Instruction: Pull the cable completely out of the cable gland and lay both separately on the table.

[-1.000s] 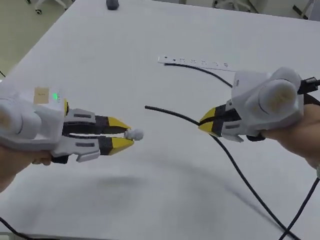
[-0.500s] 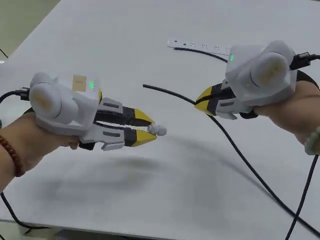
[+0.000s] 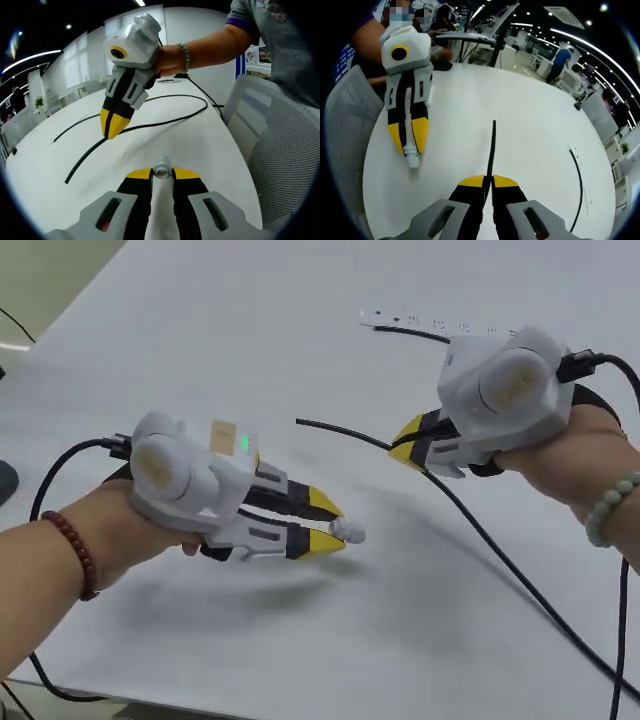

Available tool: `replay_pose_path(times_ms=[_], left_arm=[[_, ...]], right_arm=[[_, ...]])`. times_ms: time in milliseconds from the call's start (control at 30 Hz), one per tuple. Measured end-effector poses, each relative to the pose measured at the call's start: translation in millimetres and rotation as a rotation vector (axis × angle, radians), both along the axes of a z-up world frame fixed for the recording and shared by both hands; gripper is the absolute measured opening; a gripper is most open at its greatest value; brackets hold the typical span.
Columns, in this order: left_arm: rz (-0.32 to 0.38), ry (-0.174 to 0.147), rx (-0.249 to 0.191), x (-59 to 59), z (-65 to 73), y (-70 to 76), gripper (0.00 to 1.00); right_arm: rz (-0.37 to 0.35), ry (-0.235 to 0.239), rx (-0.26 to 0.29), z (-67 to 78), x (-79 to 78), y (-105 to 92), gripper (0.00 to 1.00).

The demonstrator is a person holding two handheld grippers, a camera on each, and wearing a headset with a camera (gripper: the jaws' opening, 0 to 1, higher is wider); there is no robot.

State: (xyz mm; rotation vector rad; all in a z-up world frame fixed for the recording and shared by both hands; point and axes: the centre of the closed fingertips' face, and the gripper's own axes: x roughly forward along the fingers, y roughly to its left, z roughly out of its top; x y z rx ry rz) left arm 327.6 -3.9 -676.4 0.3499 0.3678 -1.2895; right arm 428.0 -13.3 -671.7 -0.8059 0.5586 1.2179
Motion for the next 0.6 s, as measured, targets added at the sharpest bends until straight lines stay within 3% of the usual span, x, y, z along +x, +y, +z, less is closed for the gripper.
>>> replay_pose_path(times_ms=[233,500,600], left_arm=[[0.040,0.044,-0.010,6.2,-16.0,0.1,0.15],[0.051,0.086,-0.021,5.4,-33.3,-0.9,0.15],[0.068,0.113,-0.047,5.8,-33.5,-0.8,0.15]], right_arm=[[-0.001,0.038,-0.003,-23.1,-0.1,7.1,0.00],[-0.007,0.064,0.007,-33.1,-1.7,7.3,0.00],[-0.014,0.070,0.012,-35.6,-1.3,6.3,0.00]])
